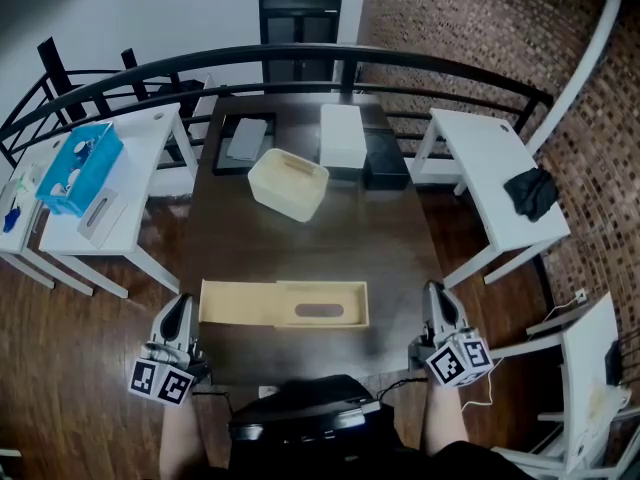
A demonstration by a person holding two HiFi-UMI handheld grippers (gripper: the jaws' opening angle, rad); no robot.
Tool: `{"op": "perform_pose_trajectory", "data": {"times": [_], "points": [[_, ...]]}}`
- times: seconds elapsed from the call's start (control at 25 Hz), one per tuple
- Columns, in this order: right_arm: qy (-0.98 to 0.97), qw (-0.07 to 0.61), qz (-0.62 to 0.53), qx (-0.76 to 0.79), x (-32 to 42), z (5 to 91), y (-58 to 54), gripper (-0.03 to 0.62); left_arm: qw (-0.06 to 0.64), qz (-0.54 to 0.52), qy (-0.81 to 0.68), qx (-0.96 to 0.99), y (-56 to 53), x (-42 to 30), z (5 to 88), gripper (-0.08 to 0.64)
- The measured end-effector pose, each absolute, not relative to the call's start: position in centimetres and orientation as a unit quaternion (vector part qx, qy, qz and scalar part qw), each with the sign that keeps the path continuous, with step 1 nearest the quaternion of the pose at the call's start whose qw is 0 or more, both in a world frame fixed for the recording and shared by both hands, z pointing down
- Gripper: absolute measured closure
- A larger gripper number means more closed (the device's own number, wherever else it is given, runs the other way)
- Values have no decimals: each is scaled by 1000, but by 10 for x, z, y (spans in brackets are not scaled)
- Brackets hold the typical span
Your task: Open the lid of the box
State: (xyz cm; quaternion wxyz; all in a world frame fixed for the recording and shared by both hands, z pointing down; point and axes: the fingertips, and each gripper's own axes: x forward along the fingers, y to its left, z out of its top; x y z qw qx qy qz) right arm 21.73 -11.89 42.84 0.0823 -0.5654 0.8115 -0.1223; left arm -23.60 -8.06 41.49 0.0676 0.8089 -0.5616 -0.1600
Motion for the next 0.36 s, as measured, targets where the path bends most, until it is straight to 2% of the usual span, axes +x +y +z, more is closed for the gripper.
{"op": "perform_pose_trajectory", "data": {"times": [0.36], "points": [[813,76,-135,-561,215,439,-118,592,81,-157,-566,806,-78,-238,427,543]]}}
